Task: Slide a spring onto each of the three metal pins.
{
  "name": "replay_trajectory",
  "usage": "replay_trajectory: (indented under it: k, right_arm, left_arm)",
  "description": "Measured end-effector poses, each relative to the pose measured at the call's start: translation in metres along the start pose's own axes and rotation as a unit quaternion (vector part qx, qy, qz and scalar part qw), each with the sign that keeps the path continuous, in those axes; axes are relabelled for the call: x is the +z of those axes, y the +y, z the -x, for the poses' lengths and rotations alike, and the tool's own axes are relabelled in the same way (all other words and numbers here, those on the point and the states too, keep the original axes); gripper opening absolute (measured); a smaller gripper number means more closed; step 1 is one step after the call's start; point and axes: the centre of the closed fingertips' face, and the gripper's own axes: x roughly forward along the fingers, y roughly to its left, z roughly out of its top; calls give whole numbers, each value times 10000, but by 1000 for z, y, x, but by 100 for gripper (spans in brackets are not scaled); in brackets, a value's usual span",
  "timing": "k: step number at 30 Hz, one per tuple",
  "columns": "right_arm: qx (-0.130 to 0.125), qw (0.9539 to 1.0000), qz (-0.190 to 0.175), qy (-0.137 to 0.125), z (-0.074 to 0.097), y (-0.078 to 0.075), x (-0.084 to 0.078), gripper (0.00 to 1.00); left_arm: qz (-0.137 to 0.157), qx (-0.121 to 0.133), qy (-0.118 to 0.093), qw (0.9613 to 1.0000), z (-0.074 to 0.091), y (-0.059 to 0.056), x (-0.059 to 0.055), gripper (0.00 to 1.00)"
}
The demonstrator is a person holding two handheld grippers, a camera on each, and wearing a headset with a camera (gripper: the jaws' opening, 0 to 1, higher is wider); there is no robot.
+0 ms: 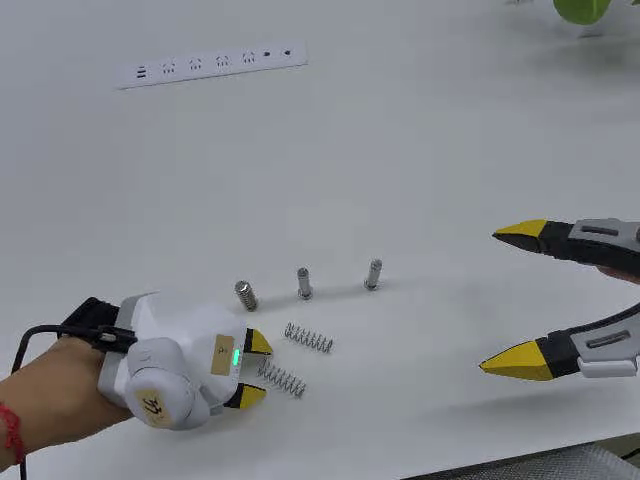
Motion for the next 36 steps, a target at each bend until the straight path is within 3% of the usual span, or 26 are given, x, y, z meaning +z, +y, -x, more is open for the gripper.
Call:
replay_trajectory:
  k: [13, 26, 36]
  right_arm:
    - [-48, 10000, -52, -3, 1, 2, -1, 84]
    - [-66, 9999, -97, -14, -1, 6, 0, 83]
    - [-70, 9999, -129, -29, -2, 10, 1, 83]
  left_arm:
    - [15, -24, 26, 10000, -1, -4, 0, 13]
    - [485, 177, -25, 9987, -1, -4, -2, 11]
    - [722, 177, -161, 9971, 1, -10, 1, 10]
